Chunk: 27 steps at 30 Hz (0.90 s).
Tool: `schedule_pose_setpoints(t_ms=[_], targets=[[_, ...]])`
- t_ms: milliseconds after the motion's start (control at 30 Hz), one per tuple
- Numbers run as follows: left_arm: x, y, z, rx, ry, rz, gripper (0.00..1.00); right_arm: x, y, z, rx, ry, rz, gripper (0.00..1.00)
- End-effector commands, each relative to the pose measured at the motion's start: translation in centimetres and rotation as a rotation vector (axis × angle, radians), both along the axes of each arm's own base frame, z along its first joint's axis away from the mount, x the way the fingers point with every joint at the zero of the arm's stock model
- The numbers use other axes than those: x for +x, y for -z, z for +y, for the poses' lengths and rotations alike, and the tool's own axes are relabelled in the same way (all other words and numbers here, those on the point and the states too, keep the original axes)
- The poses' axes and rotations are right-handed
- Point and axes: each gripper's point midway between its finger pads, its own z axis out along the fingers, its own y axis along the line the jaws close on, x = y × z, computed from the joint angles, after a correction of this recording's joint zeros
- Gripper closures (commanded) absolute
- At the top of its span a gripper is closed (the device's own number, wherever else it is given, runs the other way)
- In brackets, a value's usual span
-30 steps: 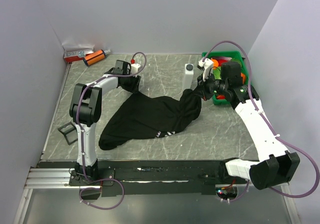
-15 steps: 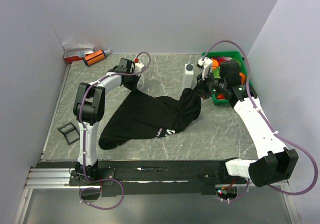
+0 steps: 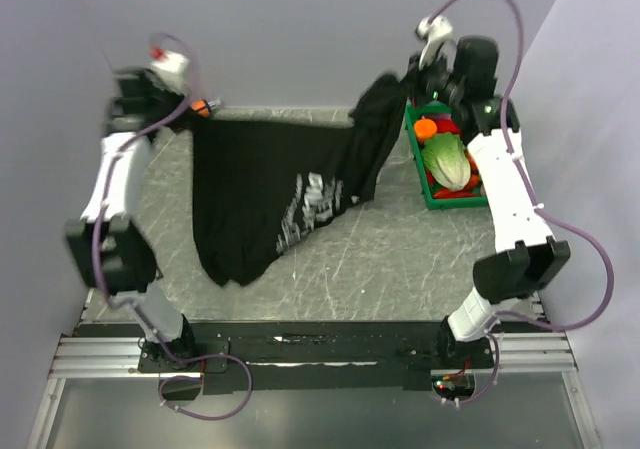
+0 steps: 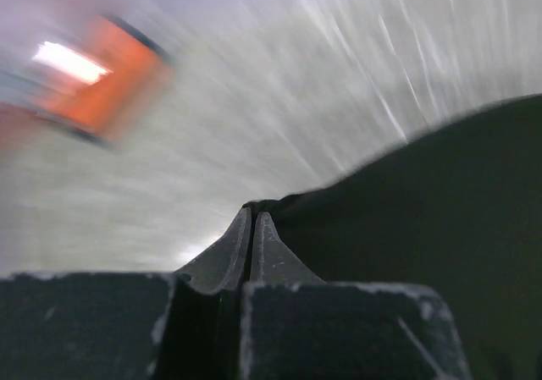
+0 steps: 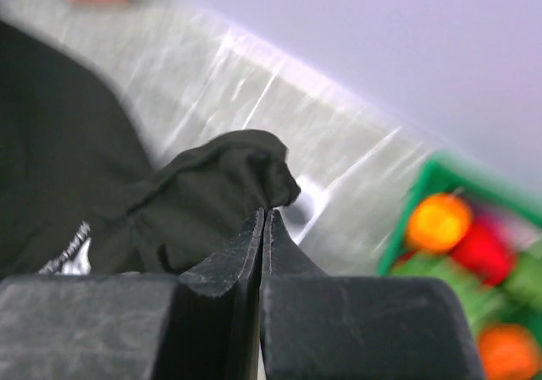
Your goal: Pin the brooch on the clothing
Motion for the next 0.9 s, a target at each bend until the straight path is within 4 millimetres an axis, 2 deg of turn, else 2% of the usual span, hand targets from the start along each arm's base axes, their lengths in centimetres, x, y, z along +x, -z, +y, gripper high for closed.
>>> schedule_pose_setpoints(t_ms=[0,67,100,167,200,267,300,433,467,633,667,767,867], targets=[[-3.7,-18.8,3.4,0.025,-0.080,-0.471,0.99,2.3,-10.1,-1.8,0.044,0.069,-0.272,1.00],[-5.4,-22.6,4.4,0.051,-0.124,-0.578,0.99,1.8,-12.4,-1.5,0.047,0.043,-0.334,1.00],[-7.2,-25.1,4.7,0.067,-0.141,-0.643,0.99,1.4,-13.0,-1.4,0.049,0.030,-0.352,1.00],[-9.0,-27.4,5.3,0.091,-0.178,-0.708,0.99,0.1,-14.9,-1.1,0.056,0.005,-0.410,1.00],[-10.5,-28.9,5.2,0.097,-0.186,-0.745,0.99,-0.4,-15.5,-1.1,0.055,-0.003,-0.429,1.00],[-12.0,-30.1,5.2,0.096,-0.204,-0.759,0.99,-2.2,-16.9,-0.9,0.032,-0.037,-0.480,1.00],[-13.3,-31.6,5.1,0.093,-0.211,-0.792,0.99,-2.8,-17.3,-0.9,0.019,-0.049,-0.499,1.00],[-16.7,-34.8,5.1,0.091,-0.245,-0.871,0.99,-6.8,-19.6,-1.2,-0.031,-0.077,-0.589,1.00],[-18.0,-36.2,5.1,0.094,-0.251,-0.908,0.99,-8.7,-20.7,-1.4,-0.029,-0.079,-0.613,1.00],[-22.2,-40.8,5.1,0.116,-0.288,-1.038,0.99,-14.3,-23.5,-1.9,0.013,-0.075,-0.660,1.00],[-23.4,-42.3,4.9,0.118,-0.289,-1.077,0.99,-16.0,-24.5,-2.1,0.021,-0.074,-0.692,1.00],[-25.5,-44.7,4.9,0.128,-0.305,-1.146,0.99,-19.0,-26.9,-2.6,0.052,-0.059,-0.754,1.00],[-26.8,-46.1,4.8,0.149,-0.303,-1.190,0.99,-21.2,-28.3,-2.9,0.044,-0.057,-0.792,1.00]])
